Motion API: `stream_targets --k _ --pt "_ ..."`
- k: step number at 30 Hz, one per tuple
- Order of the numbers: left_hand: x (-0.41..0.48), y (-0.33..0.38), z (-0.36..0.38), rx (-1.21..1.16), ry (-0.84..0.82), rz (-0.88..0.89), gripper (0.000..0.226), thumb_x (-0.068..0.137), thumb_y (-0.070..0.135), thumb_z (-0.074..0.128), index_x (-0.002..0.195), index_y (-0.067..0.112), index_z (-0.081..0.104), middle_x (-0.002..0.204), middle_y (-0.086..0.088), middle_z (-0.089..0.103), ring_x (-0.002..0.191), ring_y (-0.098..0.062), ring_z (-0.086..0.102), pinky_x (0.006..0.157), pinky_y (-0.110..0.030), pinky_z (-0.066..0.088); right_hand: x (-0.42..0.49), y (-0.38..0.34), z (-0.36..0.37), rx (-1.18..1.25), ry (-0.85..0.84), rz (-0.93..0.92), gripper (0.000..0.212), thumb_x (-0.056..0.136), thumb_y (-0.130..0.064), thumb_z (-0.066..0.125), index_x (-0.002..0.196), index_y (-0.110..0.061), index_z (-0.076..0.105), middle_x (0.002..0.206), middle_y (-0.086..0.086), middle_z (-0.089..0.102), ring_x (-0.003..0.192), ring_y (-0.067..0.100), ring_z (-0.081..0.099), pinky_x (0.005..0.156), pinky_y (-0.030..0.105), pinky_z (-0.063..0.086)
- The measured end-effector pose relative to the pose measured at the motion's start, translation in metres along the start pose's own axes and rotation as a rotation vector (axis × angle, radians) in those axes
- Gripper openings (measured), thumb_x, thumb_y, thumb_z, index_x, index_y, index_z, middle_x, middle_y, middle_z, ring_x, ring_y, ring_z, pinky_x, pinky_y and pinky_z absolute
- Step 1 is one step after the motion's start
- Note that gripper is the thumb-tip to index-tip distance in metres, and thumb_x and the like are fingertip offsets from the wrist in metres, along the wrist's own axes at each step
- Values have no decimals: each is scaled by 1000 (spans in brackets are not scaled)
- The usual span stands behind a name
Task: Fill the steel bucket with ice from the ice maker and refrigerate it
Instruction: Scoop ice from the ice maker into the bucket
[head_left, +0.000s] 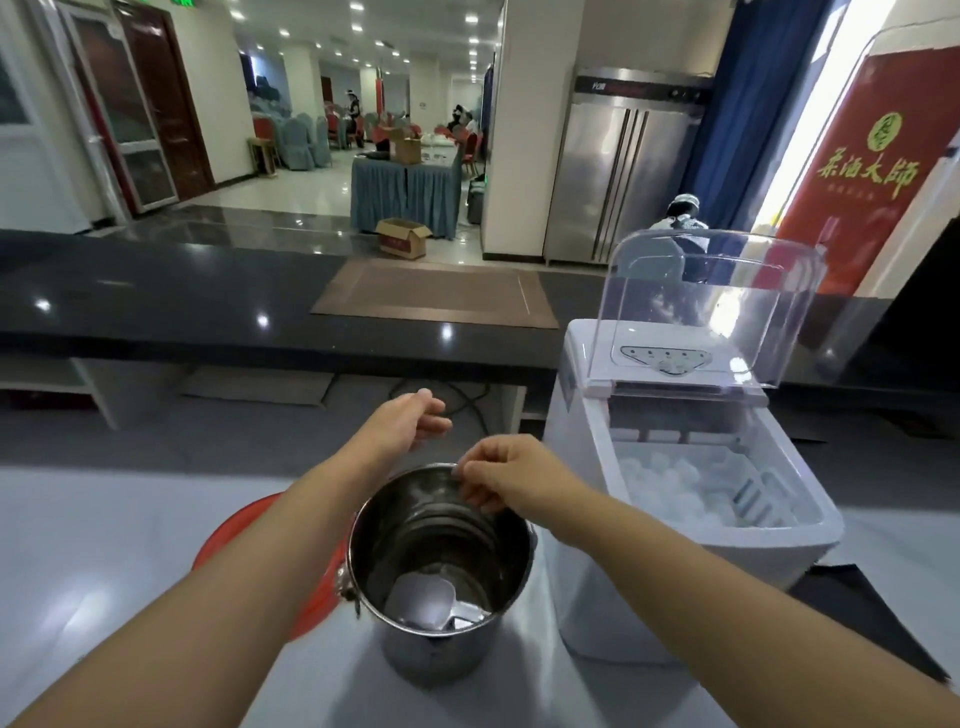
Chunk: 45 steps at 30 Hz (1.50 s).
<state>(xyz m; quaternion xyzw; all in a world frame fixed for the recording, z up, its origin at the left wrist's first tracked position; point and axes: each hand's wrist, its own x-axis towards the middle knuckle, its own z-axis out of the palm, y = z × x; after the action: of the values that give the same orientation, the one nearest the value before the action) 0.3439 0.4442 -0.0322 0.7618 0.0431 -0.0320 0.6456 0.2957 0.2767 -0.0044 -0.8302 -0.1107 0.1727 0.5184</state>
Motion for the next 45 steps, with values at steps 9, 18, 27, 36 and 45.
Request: stream_targets --k 9,18,27,36,45 --pt "-2 -49 -31 123 -196 9 22 91 10 56 85 25 71 86 1 72 79 -9 64 72 -19 49 37 33 51 -475 -350 297 18 91 -24 54 98 -13 66 70 -5 60 57 6 56 49 11 45" --pt "3 -72 -31 -10 -254 -58 24 95 11 50 89 23 70 87 -2 72 80 -13 66 74 -24 52 65 57 73 -878 -554 457 31 89 -37 56 104 -10 63 94 11 65 77 22 57 72 30 44" --pt "5 -75 -33 27 -252 -56 23 94 15 51 85 29 68 82 5 71 74 -6 65 64 -17 49 64 62 81 -888 -701 495 35 92 -35 57 108 -5 66 93 8 59 84 25 54 81 35 45" --pt "-1 -66 -33 9 -284 -49 21 92 6 54 90 23 66 84 -1 70 73 -10 64 63 -17 52 56 53 77 -878 -641 468 37 89 -39 57 107 -9 68 88 5 65 79 22 57 78 33 45" --pt "-6 -59 -30 31 -242 -71 22 93 1 49 91 16 65 79 -5 67 64 -12 62 53 -17 50 43 34 55 -637 -262 266 24 85 -5 54 92 -18 73 97 1 68 89 17 61 77 23 49"
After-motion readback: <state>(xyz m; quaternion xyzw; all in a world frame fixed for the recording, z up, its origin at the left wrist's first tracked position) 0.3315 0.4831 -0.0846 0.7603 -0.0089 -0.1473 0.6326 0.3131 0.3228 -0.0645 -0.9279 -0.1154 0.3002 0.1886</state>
